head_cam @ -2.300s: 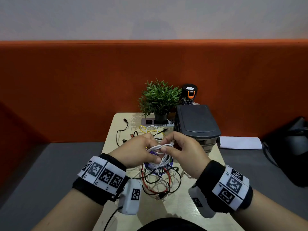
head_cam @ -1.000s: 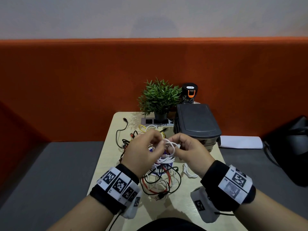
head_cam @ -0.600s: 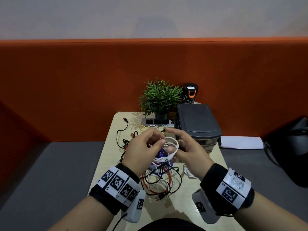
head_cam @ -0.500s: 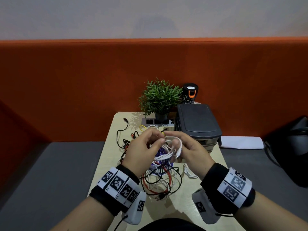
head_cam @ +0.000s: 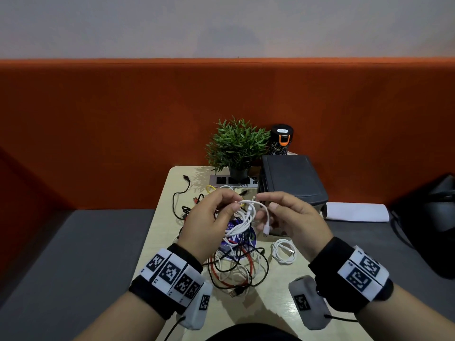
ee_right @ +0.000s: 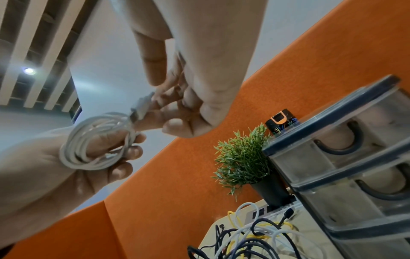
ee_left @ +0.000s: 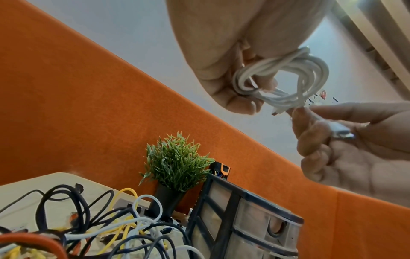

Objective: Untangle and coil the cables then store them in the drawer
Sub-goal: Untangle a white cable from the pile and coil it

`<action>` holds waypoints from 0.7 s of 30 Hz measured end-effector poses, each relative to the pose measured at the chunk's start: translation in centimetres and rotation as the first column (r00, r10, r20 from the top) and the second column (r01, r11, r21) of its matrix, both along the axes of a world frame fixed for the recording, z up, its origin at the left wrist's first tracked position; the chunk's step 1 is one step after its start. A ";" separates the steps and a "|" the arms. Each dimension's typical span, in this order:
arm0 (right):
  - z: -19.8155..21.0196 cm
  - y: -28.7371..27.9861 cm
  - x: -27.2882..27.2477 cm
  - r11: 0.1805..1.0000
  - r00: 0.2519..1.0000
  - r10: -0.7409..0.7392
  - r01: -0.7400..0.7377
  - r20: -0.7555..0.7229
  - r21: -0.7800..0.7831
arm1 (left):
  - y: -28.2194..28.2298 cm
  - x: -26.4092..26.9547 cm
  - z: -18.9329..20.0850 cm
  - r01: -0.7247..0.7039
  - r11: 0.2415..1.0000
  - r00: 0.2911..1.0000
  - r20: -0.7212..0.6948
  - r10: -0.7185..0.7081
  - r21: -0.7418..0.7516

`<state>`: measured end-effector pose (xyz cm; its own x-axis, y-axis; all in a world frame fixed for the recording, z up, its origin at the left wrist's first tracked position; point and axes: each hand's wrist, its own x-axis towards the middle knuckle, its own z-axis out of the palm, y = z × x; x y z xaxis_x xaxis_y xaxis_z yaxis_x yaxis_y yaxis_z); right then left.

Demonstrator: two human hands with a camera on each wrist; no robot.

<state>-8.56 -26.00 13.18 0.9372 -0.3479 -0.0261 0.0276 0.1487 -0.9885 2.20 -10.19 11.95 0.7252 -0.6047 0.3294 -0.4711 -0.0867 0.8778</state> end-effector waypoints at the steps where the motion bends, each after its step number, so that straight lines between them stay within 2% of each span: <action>1: 0.0 0.0 -0.1 1.000 1.000 0.015 -0.015 0.000 -0.013 | 0.0 0.0 0.1 0.001 1.000 1.000 -0.003 -0.001 0.000; 5: 0.2 -0.2 0.0 0.985 1.000 -0.008 0.008 -0.004 -0.175 | 0.1 0.0 0.5 0.031 0.999 0.999 -0.014 -0.031 0.012; 10: 0.9 -1.2 0.7 0.962 0.990 -0.127 0.136 0.052 -0.237 | 0.3 -0.6 0.9 0.147 0.989 0.987 -0.055 -0.148 -0.027; 15: -0.2 0.1 1.3 0.979 0.998 -0.044 0.032 -0.055 -0.203 | -0.1 -0.8 1.6 0.096 0.990 0.995 -0.020 -0.099 -0.103; 19: -0.9 1.4 1.2 0.979 0.992 0.040 -0.063 -0.119 -0.194 | 0.0 -0.6 1.7 0.007 0.998 0.990 0.142 0.003 -0.069; 21: -0.8 1.7 1.2 0.973 0.989 0.066 -0.094 -0.134 -0.211 | -0.1 -0.8 1.8 -0.011 0.997 0.983 0.181 0.025 -0.079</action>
<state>-7.34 -24.25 12.38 0.9562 -0.2824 -0.0771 -0.1015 -0.0727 -0.9922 1.43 -10.24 13.71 0.6597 -0.5594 0.5019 -0.6222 -0.0319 0.7822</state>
